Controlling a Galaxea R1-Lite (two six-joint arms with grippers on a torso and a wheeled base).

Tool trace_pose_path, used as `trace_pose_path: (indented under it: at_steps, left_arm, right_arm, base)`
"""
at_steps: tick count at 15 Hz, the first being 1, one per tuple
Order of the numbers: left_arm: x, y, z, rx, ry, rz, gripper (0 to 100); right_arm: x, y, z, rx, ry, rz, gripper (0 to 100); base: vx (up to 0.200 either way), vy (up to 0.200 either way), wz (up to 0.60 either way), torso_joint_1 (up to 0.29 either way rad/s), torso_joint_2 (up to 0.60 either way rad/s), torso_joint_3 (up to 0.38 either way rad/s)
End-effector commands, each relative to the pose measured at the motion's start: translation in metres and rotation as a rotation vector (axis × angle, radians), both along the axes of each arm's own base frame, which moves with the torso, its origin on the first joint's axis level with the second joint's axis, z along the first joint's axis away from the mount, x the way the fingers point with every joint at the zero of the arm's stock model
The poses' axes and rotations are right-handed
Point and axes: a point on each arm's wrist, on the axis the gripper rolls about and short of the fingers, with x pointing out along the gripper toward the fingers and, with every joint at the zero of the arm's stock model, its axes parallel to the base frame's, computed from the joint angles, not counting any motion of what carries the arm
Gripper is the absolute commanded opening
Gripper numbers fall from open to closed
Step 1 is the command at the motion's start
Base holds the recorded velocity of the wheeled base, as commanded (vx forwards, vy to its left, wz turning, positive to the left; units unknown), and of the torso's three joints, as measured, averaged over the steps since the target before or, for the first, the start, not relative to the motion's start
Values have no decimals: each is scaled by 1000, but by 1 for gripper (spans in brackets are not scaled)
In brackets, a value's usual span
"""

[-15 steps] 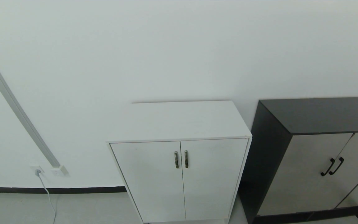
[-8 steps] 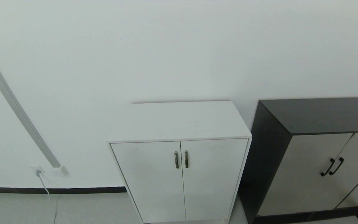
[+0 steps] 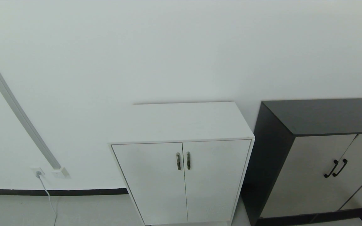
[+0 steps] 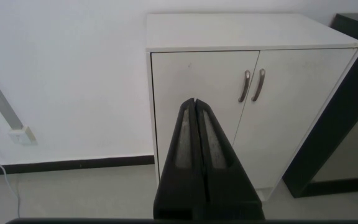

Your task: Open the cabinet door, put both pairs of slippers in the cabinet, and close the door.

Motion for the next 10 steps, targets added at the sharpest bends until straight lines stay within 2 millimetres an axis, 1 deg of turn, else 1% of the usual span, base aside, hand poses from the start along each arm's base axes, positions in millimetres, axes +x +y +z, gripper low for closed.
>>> trace_pose_path:
  at_steps: [1, 7, 10]
  left_arm:
    - [0, 0, 0, 1, 0, 0, 0]
    - [0, 0, 0, 2, 0, 0, 0]
    - [0, 0, 0, 7, 0, 0, 0]
  right_arm:
    - [-5, 0, -1, 9, -66, -43, 0]
    - [-5, 0, -1, 4, -60, -58, 0]
    - [-6, 1, -1, -3, -79, -115, 0]
  base:
    - [0, 0, 0, 0, 0, 0]
    - [0, 0, 0, 0, 0, 0]
    - [0, 0, 0, 0, 0, 0]
